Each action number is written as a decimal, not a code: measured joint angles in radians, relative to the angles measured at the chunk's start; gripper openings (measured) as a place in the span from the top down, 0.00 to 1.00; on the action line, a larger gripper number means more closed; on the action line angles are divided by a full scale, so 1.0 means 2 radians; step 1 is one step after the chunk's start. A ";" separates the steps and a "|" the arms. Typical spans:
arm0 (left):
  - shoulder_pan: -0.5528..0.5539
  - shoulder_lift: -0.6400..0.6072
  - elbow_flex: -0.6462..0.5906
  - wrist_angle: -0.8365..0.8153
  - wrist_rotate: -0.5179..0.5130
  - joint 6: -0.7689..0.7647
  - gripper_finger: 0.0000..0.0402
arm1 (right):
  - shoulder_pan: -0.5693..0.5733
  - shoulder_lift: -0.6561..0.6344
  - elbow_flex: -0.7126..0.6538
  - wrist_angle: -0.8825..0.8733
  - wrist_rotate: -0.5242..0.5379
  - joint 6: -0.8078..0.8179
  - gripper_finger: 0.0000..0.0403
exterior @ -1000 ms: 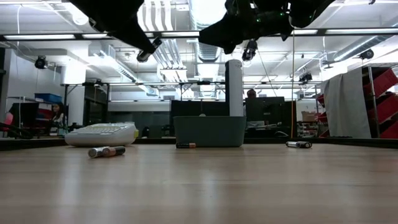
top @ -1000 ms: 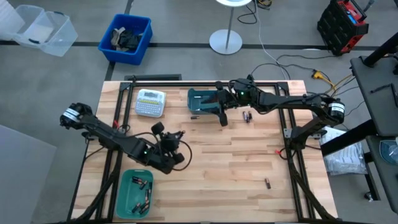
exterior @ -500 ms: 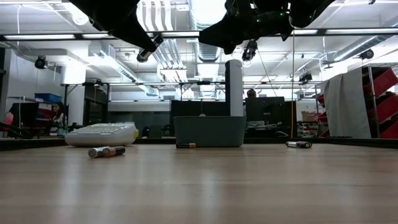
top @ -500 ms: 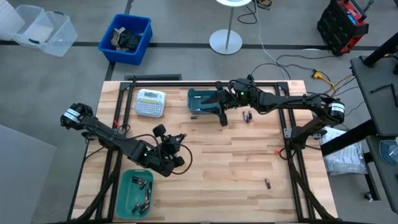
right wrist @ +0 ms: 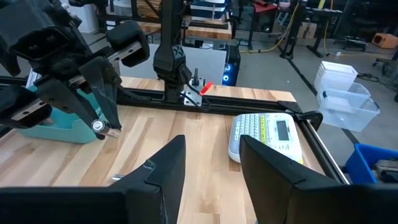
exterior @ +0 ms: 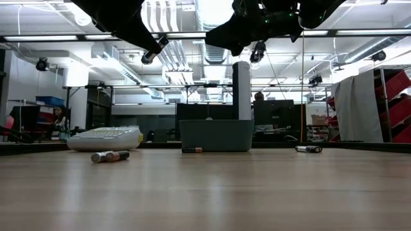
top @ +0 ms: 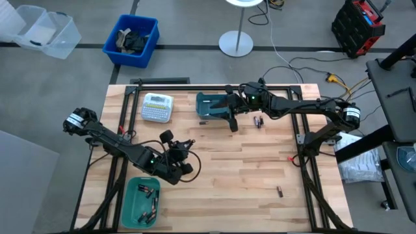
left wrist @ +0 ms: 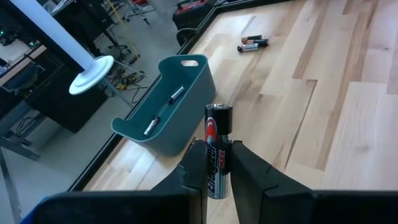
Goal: Sort batteries
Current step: Put the silver battery into the blue bin
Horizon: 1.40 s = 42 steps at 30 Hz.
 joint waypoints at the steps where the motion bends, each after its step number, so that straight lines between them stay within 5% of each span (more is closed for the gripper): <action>1: 0.000 0.000 0.000 0.000 0.000 0.000 0.93 | 0.000 0.000 0.000 0.000 0.000 0.000 0.65; 11: 0.005 0.000 0.000 0.034 -0.031 0.013 0.93 | 0.019 0.000 0.000 0.017 -0.015 -0.024 0.66; 26: 0.034 -0.001 0.004 0.153 -0.036 0.142 0.93 | 0.102 0.000 0.000 0.068 -0.017 -0.095 0.55; 42: 0.037 -0.001 0.005 0.345 -0.006 0.337 0.93 | 0.109 0.006 0.000 0.080 -0.017 -0.091 0.55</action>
